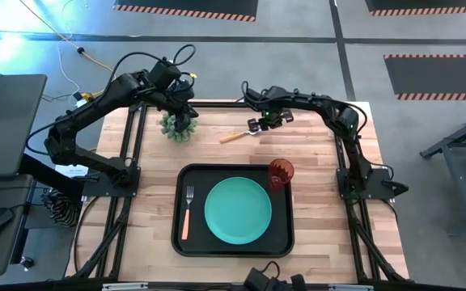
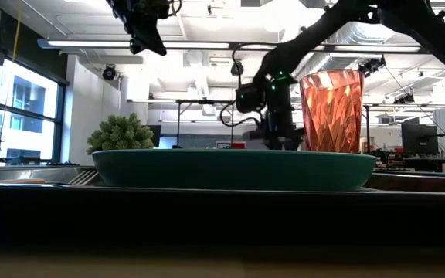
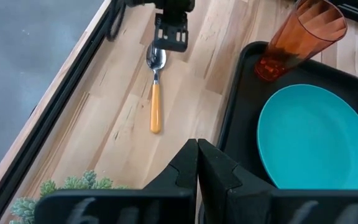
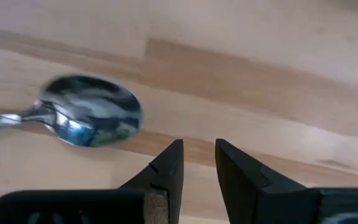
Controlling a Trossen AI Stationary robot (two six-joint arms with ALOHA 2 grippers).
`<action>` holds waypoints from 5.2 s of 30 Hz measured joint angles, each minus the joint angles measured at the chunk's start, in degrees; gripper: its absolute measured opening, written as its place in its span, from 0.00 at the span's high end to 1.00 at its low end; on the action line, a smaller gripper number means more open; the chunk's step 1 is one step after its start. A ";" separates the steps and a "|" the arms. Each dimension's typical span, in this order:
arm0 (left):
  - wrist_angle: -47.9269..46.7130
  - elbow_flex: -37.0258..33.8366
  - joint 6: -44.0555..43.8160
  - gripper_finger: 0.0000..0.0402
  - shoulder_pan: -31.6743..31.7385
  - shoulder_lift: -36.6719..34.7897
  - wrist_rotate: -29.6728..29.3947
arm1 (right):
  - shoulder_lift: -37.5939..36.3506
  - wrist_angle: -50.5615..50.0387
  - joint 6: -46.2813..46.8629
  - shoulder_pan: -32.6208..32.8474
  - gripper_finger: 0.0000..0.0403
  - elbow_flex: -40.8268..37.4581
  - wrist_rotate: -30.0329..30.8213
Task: Pick and place plate/cup/fork/spoon on tray
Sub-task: Put the yellow spoon on the black tray between the orange fork and blue plate
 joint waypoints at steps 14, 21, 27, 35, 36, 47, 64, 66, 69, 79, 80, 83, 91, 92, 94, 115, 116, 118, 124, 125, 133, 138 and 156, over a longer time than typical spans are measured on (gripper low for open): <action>0.04 0.00 0.09 1.00 0.00 0.00 -0.11 | 2.39 8.15 2.64 -0.36 0.79 -1.46 -3.85; 0.06 0.00 0.09 1.00 0.00 0.00 -0.15 | 2.61 12.90 4.50 -1.37 0.79 -0.86 -4.70; 0.06 0.00 0.10 1.00 0.02 0.00 -0.17 | 3.20 20.83 6.54 -1.18 0.79 -0.74 -7.52; 0.05 0.00 0.09 1.00 0.01 0.00 -0.20 | 4.31 22.14 7.73 -0.83 0.79 -0.52 -9.12; 0.06 0.00 0.09 1.00 0.02 0.00 -0.20 | 4.31 22.28 8.26 -0.79 0.79 -0.52 -8.95; 0.06 0.00 0.09 1.00 0.02 0.00 -0.22 | 4.90 27.64 8.49 -0.04 0.79 1.47 -10.67; 0.05 0.00 -1.19 1.00 0.00 0.00 -0.22 | 4.63 23.73 5.48 1.01 0.79 4.24 -10.52; 0.06 0.00 -2.04 1.00 0.02 0.00 -0.22 | 4.56 20.22 3.31 1.01 0.79 7.41 -9.88; 0.26 0.00 -3.97 1.00 0.00 0.00 -1.12 | 4.53 15.35 -0.45 1.01 0.79 13.04 -7.66; 0.41 0.00 -5.07 0.86 0.00 0.00 -3.39 | 4.40 2.57 -8.66 1.05 0.79 36.90 -3.68; 0.41 0.00 -5.08 0.84 0.00 0.00 -3.39 | 4.40 1.96 -9.30 1.05 0.79 39.38 -3.50; 0.55 0.00 -6.30 0.76 -0.04 0.00 -3.72 | 0.49 7.75 -10.57 0.96 0.79 37.01 -4.86; 4.23 0.00 -15.14 0.65 -0.35 0.02 -6.90 | -7.56 8.30 -14.37 0.67 0.79 35.92 -4.85; 4.94 0.00 -16.46 0.64 -0.37 0.02 -6.93 | -8.54 8.30 -15.05 0.68 0.79 35.91 -4.87; 6.15 0.00 -19.20 0.64 -0.59 0.02 -7.06 | -10.49 8.46 -16.23 0.67 0.79 35.93 -4.87; 15.09 0.04 -34.86 0.64 -5.90 15.40 -10.71 | -19.80 0.33 -25.72 0.88 0.79 35.89 -4.64; 15.09 0.05 -35.50 0.64 -6.18 16.57 -10.69 | -19.83 0.24 -26.06 0.88 0.79 35.89 -4.79; 15.09 0.04 -36.68 0.64 -6.72 18.80 -10.70 | -19.96 0.08 -26.42 0.86 0.79 35.89 -4.95; 15.30 0.04 -38.35 0.64 -7.86 25.12 -10.71 | -19.97 -2.16 -27.60 0.86 0.79 35.89 -4.96; 15.33 0.04 -38.79 0.64 -7.97 25.99 -10.70 | -19.97 -2.59 -27.61 0.92 0.79 35.89 -4.96; 20.14 0.04 -41.05 0.64 -9.33 31.34 -11.08 | -19.97 -4.25 -27.82 0.94 0.79 35.89 -4.98; 19.83 0.00 -42.17 0.64 -9.64 33.37 -13.08 | -19.97 -4.45 -27.75 0.94 0.79 35.89 -4.98; 20.22 0.02 -42.74 0.64 -10.73 36.89 -16.09 | -19.95 -4.73 -27.62 0.94 0.79 35.89 -4.98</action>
